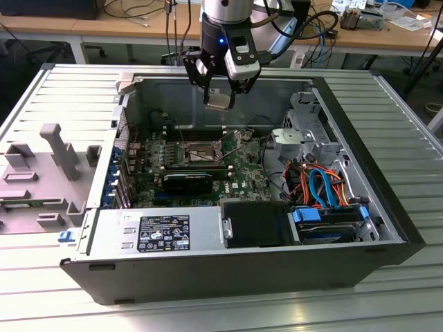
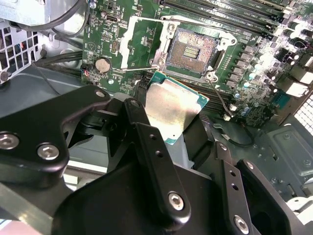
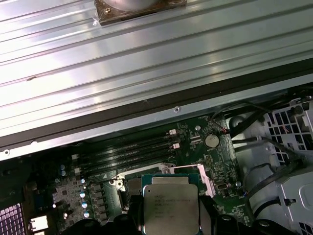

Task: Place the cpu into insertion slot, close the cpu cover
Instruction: 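Place the cpu into insertion slot, then close the cpu cover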

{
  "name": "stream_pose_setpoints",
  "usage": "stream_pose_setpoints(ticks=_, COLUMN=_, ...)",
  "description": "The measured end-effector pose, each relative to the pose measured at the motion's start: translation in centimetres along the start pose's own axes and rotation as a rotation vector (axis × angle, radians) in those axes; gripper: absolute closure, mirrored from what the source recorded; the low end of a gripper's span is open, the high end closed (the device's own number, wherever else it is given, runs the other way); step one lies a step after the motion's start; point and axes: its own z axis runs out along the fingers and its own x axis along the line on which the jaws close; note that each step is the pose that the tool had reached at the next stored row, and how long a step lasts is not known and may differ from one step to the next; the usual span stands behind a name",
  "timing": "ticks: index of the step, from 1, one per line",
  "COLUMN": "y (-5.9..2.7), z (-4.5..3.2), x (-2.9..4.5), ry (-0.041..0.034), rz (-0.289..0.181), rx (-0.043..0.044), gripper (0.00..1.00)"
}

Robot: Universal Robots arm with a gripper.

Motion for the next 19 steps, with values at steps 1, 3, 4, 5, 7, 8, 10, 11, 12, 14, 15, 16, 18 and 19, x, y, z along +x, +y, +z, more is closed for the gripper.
stream_pose_setpoints(ticks=1, y=0.0, z=0.0, x=0.0, ry=-0.0001, rz=0.001, rx=0.0, gripper=0.45)
stream_pose_setpoints(ticks=3, y=0.0, z=0.0, x=0.0, ry=-0.0004, rz=0.004, rx=-0.0001, gripper=0.45)
stream_pose_setpoints(ticks=4, y=0.0, z=0.0, x=0.0, ry=-0.0004, rz=0.005, rx=-0.0002, gripper=0.45)
stream_pose_setpoints(ticks=5, y=0.0, z=0.0, x=0.0, ry=-0.0005, rz=0.005, rx=-0.0001, gripper=0.45)
stream_pose_setpoints(ticks=7, y=0.0, z=0.0, x=0.0, ry=-0.0007, rz=0.008, rx=-0.0001, gripper=0.45)
stream_pose_setpoints(ticks=8, y=0.0, z=0.0, x=0.0, ry=-0.0007, rz=0.009, rx=-0.0002, gripper=0.45)
stream_pose_setpoints(ticks=10, y=0.0, z=0.0, x=0.0, ry=-0.001, rz=0.011, rx=-0.0003, gripper=0.45)
stream_pose_setpoints(ticks=11, y=0.0, z=0.0, x=0.0, ry=-0.001, rz=0.012, rx=-0.0003, gripper=0.45)
stream_pose_setpoints(ticks=12, y=0.0, z=0.0, x=0.0, ry=-0.0011, rz=0.013, rx=-0.0003, gripper=0.45)
stream_pose_setpoints(ticks=14, y=0.0, z=0.0, x=0.0, ry=-0.0013, rz=0.015, rx=-0.0003, gripper=0.45)
stream_pose_setpoints(ticks=15, y=0.0, z=0.0, x=0.0, ry=-0.0014, rz=0.016, rx=-0.0003, gripper=0.45)
stream_pose_setpoints(ticks=16, y=0.0, z=0.0, x=0.0, ry=-0.0014, rz=0.016, rx=-0.0003, gripper=0.45)
stream_pose_setpoints(ticks=18, y=0.0, z=0.0, x=0.0, ry=-0.0016, rz=0.018, rx=-0.0004, gripper=0.45)
stream_pose_setpoints(ticks=19, y=0.0, z=0.0, x=0.0, ry=-0.0017, rz=0.019, rx=-0.0004, gripper=0.45)
